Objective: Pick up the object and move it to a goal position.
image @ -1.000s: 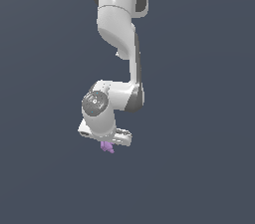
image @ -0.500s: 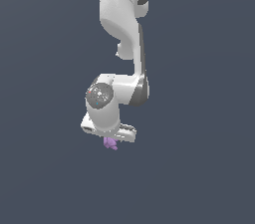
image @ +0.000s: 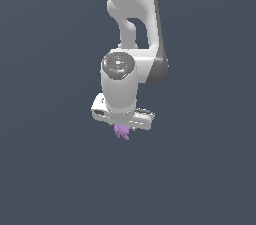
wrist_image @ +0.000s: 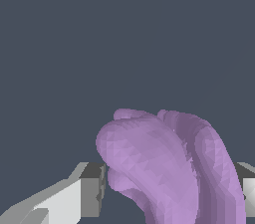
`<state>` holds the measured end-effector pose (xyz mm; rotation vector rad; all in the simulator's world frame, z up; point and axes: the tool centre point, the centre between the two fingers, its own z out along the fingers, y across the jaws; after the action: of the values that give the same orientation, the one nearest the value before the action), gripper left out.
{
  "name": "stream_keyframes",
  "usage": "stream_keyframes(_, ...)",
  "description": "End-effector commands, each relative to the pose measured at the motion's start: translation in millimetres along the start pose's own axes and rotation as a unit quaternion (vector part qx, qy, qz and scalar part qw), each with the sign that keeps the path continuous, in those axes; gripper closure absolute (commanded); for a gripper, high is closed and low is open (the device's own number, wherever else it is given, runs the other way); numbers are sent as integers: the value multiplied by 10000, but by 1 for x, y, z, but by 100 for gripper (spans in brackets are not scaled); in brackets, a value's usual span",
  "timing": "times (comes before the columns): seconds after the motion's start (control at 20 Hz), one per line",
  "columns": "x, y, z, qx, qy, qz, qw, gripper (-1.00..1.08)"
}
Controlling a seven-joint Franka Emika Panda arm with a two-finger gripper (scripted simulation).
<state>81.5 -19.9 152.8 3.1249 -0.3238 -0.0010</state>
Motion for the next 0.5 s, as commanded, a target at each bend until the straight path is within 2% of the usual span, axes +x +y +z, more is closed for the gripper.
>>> stream_keyframes(0.0, -9, -14, -26, 1, 3, -2, 10000, 108)
stream_keyframes(0.45, -39, -65, -119, -6, 5, -1, 10000, 108)
